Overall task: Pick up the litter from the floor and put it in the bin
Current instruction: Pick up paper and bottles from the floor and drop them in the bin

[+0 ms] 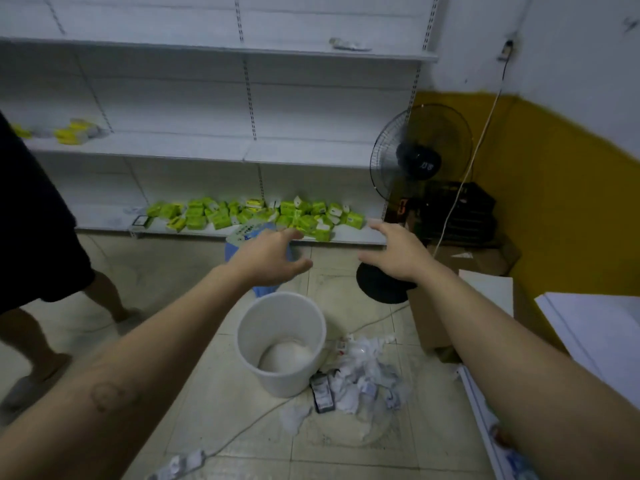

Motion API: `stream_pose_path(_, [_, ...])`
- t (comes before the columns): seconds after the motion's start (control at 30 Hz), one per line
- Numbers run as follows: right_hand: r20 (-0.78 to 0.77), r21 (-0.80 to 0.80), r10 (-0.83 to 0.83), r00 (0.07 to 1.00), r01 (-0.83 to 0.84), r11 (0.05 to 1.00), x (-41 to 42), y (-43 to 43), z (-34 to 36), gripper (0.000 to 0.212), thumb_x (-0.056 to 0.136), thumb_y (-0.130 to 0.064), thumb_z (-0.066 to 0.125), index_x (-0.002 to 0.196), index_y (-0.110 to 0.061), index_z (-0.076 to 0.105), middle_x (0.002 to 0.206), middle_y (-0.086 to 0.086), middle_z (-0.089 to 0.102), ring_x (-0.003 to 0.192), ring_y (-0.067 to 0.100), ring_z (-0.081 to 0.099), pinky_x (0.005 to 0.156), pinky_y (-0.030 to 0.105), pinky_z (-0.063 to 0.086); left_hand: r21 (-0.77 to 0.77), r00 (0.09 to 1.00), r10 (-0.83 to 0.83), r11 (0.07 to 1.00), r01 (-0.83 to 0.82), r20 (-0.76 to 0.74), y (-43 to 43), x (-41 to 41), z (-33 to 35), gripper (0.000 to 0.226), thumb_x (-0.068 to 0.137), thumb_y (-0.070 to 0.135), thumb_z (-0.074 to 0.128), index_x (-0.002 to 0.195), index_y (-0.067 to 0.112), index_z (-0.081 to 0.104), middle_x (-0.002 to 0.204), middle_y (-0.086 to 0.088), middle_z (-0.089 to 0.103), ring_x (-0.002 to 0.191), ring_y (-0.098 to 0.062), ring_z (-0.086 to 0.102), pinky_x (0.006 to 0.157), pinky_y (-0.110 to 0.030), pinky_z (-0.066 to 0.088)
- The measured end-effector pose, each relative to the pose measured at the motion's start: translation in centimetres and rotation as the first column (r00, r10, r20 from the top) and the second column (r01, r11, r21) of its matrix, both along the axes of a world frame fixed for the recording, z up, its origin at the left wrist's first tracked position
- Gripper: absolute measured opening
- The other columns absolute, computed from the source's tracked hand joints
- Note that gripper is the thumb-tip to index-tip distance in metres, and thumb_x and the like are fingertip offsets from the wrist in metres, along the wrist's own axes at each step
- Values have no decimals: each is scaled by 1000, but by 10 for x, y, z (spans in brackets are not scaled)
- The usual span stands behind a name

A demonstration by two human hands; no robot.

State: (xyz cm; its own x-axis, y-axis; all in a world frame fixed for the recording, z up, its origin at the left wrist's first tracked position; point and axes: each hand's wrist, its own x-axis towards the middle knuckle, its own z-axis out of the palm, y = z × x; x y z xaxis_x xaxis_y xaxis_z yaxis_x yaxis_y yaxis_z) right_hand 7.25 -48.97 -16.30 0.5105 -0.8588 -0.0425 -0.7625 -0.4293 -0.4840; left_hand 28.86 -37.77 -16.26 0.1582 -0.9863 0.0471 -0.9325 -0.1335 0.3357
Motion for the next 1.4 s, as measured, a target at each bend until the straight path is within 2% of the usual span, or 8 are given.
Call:
stream_pose_path(0.3, [-4, 255, -147, 989, 143, 956, -9, -76, -96, 88, 83, -41, 69, 152, -24, 18, 155, 7, 31, 137, 29, 36, 110, 43, 36, 195, 990, -90, 975, 111, -113, -108, 2, -106, 67, 82, 46, 64, 138, 19, 41, 141, -8, 48, 128, -26, 43, 101, -39, 40])
stream_pose_path(0.43, [-46, 321, -216, 975, 219, 921, -5, -101, -148, 82, 84, -39, 68, 151, -22, 22, 155, 6, 32, 138, 26, 34, 107, 36, 33, 260, 972, -106, 952, 159, -208, -146, 10, -166, 63, 82, 41, 66, 137, 18, 43, 138, -9, 49, 127, -26, 43, 102, -40, 39])
stream_pose_path(0.63, [-106, 441, -244, 964, 266, 857, 1, -125, -229, 77, 85, -40, 67, 149, -22, 27, 155, 6, 31, 139, 26, 32, 113, 42, 30, 357, 957, -47, 922, 152, -287, -183, 19, -249, 62, 84, 38, 64, 137, 16, 43, 138, -7, 50, 126, -25, 45, 100, -35, 40])
stream_pose_path(0.8, [-178, 480, -205, 962, 267, 835, -11, -155, -291, 77, 84, -45, 66, 148, -21, 31, 150, 8, 39, 133, 26, 41, 108, 42, 36, 418, 949, 20, 900, 120, -316, -203, 4, -307, 55, 81, 34, 66, 131, 18, 49, 129, -8, 58, 115, -27, 53, 89, -35, 44])
stream_pose_path(0.93, [-203, 494, -127, 971, 214, 843, -31, -198, -341, 74, 84, -45, 66, 146, -21, 34, 146, 9, 43, 129, 27, 44, 103, 38, 39, 470, 932, 155, 883, 17, -326, -224, -24, -351, 59, 81, 35, 66, 134, 20, 46, 134, -7, 55, 121, -26, 49, 97, -37, 43])
stream_pose_path(1.07, [-203, 498, -33, 979, 132, 857, -56, -251, -398, 74, 83, -43, 66, 146, -19, 35, 147, 8, 43, 131, 27, 42, 106, 41, 38, 529, 904, 305, 842, -110, -298, -250, -67, -401, 59, 82, 36, 64, 136, 22, 43, 136, -6, 52, 122, -25, 48, 95, -34, 42])
stream_pose_path(1.23, [-242, 518, 127, 962, 18, 855, -79, -296, -476, 71, 83, -42, 66, 144, -19, 37, 143, 9, 46, 126, 29, 45, 100, 39, 42, 540, 823, 465, 806, -242, -326, -275, -113, -467, 57, 79, 32, 67, 132, 18, 49, 120, -8, 61, 101, -24, 59, 85, -33, 48])
stream_pose_path(1.4, [-240, 518, 246, 939, -91, 851, -68, -311, -564, 68, 84, -42, 65, 142, -21, 38, 142, 9, 46, 123, 29, 48, 98, 39, 44, 563, 736, 584, 755, -337, -343, -274, -126, -551, 57, 79, 34, 68, 130, 19, 49, 118, -8, 59, 90, -23, 63, 80, -37, 54])
